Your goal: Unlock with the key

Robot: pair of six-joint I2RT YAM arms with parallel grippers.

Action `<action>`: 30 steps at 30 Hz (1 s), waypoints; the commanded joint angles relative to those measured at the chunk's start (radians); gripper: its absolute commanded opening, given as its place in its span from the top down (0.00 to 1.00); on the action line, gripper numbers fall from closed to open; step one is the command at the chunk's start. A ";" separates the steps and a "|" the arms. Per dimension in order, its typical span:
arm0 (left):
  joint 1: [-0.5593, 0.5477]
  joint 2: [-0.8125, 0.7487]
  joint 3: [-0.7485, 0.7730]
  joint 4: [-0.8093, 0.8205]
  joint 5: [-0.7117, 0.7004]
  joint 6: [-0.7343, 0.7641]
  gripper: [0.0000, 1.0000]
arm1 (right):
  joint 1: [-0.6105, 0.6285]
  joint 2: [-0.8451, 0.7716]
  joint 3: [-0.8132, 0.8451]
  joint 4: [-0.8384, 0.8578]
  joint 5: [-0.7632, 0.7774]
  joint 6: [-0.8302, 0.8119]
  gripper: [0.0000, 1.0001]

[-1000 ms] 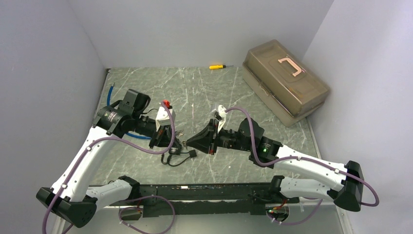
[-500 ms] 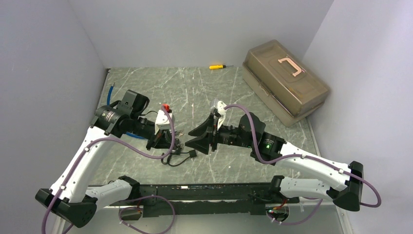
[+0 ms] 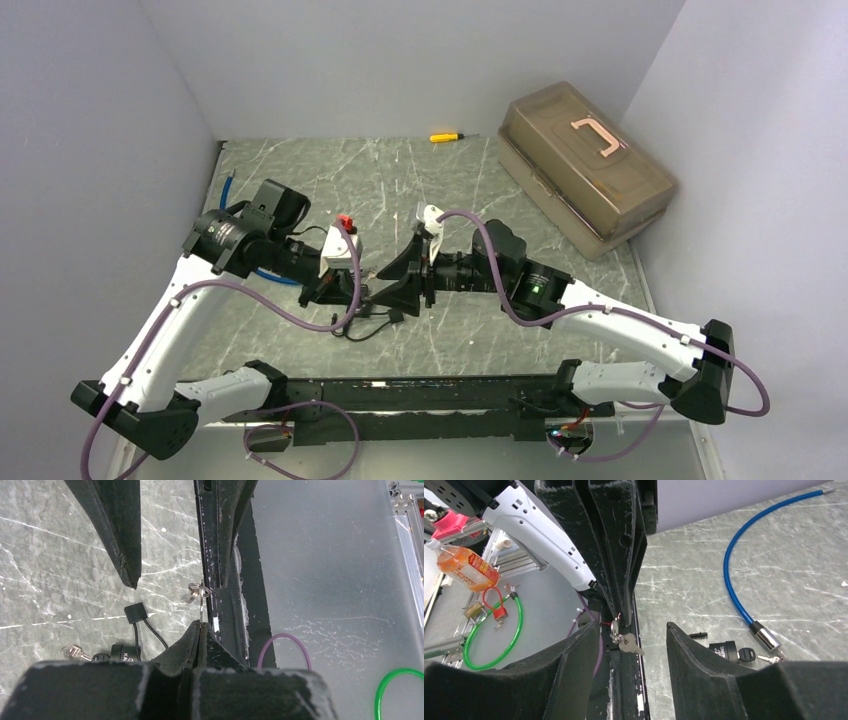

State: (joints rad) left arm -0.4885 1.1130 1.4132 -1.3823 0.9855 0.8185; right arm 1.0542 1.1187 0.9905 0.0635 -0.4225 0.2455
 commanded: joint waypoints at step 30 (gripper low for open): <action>-0.027 0.012 0.018 -0.026 0.021 -0.010 1.00 | -0.002 0.069 0.140 -0.107 -0.097 -0.110 1.00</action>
State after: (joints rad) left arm -0.5083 1.1305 1.4132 -1.4040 0.9806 0.8143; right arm 1.0550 1.2137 1.1000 -0.0967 -0.5426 0.1375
